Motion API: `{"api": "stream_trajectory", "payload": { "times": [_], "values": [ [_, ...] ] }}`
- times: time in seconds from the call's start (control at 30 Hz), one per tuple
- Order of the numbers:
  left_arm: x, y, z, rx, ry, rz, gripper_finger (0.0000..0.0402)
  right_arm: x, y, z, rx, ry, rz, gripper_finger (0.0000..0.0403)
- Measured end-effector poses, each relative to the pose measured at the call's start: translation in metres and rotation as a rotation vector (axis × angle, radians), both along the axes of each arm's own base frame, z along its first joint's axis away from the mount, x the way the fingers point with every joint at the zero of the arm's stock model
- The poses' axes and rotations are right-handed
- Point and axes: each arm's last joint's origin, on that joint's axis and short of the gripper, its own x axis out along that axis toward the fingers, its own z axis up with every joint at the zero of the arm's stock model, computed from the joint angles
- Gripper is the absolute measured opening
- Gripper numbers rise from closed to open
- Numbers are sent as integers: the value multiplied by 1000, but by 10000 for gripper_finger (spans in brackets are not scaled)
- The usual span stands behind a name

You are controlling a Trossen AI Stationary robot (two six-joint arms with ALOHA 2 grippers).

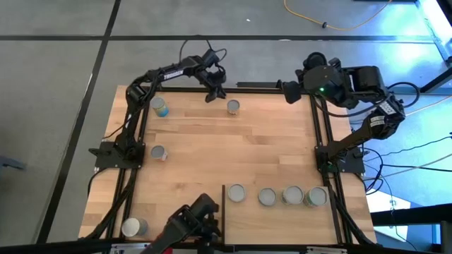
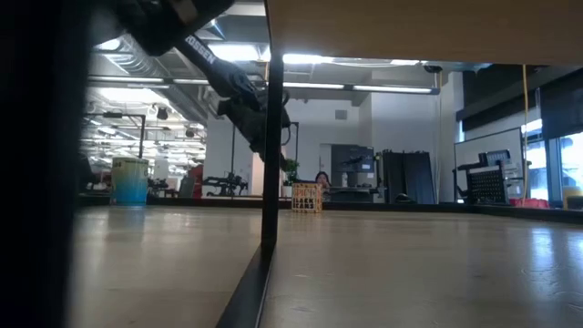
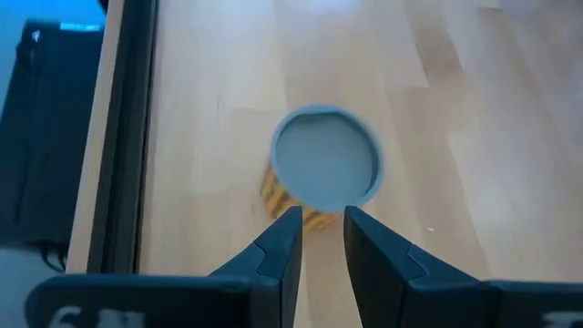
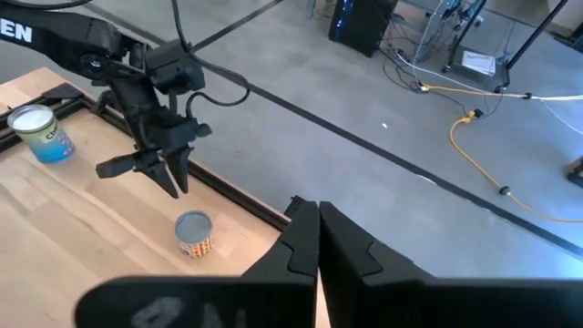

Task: Pick and place cans onto a shelf
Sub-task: Put the yellow canned black beans on the shelf

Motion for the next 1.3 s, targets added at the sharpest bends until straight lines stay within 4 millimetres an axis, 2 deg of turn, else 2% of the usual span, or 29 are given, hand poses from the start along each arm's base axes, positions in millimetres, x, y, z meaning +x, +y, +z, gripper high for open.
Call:
{"api": "stream_trajectory", "payload": {
  "times": [0.1, 0.27, 0.5, 0.67, 0.73, 0.87, 1.03, 1.2, 1.3],
  "values": [
    [4, -3, 0, 50, -12, -47, 78, 0, 0, 0, 6, -11, -7, 5],
    [3, -3, -3, 258, 39, -173, 78, 0, 0, 0, 6, -11, -7, 5],
    [-7, -11, -6, 291, 94, -342, 78, 1, 0, -1, 33, -15, 13, 5],
    [-16, -22, 15, 357, 101, -447, 78, 1, 0, -1, 33, -15, 11, 5],
    [-18, -24, 26, 368, 114, -406, 78, 0, 0, -1, 33, -15, 9, 5],
    [-18, -18, 47, 367, 129, -181, 77, 0, 0, 0, 27, -14, 5, 5],
    [-7, -17, 80, 200, 99, 113, 78, 0, -3, 0, 26, -14, -7, 5],
    [17, -43, 107, 51, 65, 222, 78, 1, -5, -1, 31, -9, -13, 5],
    [32, -63, 107, 34, 82, 189, 78, 1, -5, -1, 31, -7, -13, 5]
  ]
}}
